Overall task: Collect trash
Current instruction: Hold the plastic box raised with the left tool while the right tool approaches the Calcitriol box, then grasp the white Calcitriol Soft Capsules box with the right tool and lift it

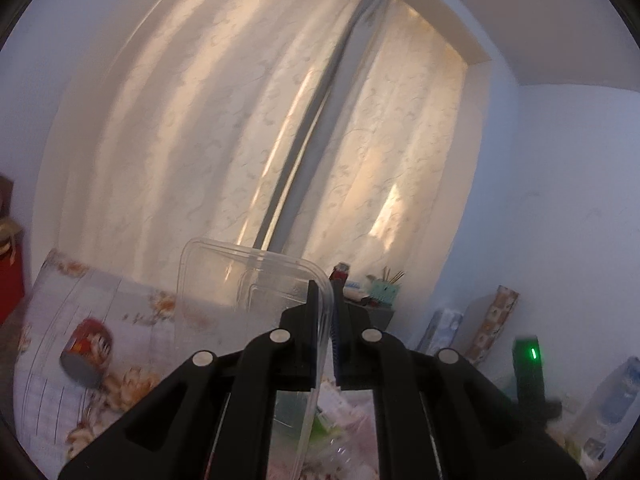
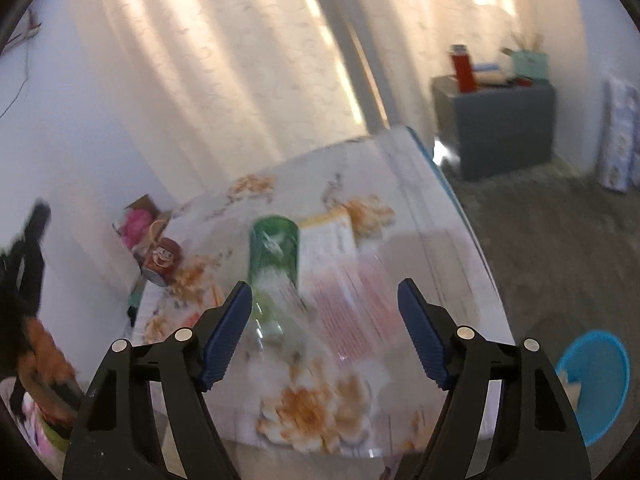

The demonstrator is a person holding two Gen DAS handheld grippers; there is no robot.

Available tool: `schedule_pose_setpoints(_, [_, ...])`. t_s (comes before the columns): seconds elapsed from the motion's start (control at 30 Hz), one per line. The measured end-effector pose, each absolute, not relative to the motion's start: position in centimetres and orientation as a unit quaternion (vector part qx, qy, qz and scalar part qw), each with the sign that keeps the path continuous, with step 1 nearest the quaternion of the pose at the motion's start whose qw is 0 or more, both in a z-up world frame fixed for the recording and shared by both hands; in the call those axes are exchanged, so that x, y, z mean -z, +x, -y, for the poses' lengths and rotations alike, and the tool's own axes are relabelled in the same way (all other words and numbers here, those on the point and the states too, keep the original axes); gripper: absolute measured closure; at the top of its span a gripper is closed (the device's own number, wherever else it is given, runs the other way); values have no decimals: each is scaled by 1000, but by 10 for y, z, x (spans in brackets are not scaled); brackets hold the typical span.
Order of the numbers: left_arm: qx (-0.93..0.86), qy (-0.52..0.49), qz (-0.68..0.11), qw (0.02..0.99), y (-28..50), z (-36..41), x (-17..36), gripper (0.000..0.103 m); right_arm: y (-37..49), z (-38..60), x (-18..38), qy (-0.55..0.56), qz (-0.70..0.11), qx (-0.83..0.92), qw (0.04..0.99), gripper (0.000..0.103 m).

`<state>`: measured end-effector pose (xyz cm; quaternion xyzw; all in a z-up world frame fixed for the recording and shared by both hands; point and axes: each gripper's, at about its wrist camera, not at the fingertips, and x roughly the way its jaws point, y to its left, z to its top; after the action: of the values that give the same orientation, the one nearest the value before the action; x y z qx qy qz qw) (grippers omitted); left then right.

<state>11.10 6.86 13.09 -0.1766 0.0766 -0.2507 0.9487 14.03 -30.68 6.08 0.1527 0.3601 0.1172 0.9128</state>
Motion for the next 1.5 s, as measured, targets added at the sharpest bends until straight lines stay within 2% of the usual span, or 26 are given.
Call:
schedule_pose_setpoints(0.1, [239, -191, -94, 947, 112, -77, -119, 98, 188, 291, -62, 120, -400, -144, 897, 32])
schedule_pose_setpoints(0.33, [238, -194, -124, 943, 112, -83, -102, 98, 295, 261, -23, 52, -530, -148, 833, 32])
schedule_pose_setpoints(0.5, [241, -205, -137, 939, 118, -85, -94, 98, 324, 246, 5, 24, -595, -150, 789, 30])
schedule_pose_setpoints(0.63, [242, -208, -143, 937, 123, -87, -88, 98, 328, 233, 16, -1, -617, -150, 772, 29])
schedule_pose_setpoints(0.97, [244, -218, -151, 933, 128, -89, -84, 98, 340, 213, 41, -21, -637, -142, 757, 28])
schedule_pose_setpoints(1.0, [244, -218, -151, 933, 128, -89, -84, 98, 343, 215, 41, -21, -638, -139, 757, 28])
schedule_pose_setpoints(1.03, [243, -218, -150, 933, 128, -89, -84, 98, 344, 215, 43, -19, -639, -137, 757, 33])
schedule_pose_setpoints(1.13, [241, -216, -150, 934, 128, -89, -84, 98, 347, 219, 43, -6, -632, -131, 764, 34])
schedule_pose_setpoints(1.27, [238, -215, -148, 935, 129, -90, -86, 98, 346, 231, 25, 13, -592, -116, 797, 34])
schedule_pose_setpoints(1.5, [238, -212, -138, 938, 127, -88, -92, 98, 327, 250, -34, 42, -477, -103, 872, 35])
